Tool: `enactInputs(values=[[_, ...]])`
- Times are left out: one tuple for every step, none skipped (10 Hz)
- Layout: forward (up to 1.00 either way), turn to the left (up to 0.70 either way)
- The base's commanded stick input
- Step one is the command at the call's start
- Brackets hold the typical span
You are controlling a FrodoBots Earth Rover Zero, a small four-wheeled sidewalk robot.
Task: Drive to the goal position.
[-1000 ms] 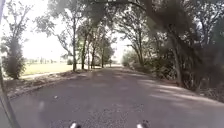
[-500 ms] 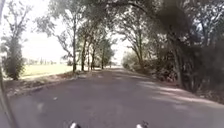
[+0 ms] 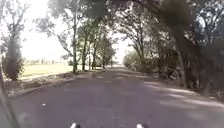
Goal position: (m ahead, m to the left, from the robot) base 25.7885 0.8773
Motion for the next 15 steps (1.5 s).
enactInputs(values=[[0.70, 0.00], [0.70, 0.00], [0.70, 0.00], [0.70, 0.00], [0.70, 0.00], [0.70, 0.00], [0.70, -0.24], [0.70, 0.00], [0.70, 0.00], [0.70, 0.00], [0.70, 0.00], [0.70, 0.00], [0.70, 0.00], [0.70, 0.00], [0.70, 0.00]])
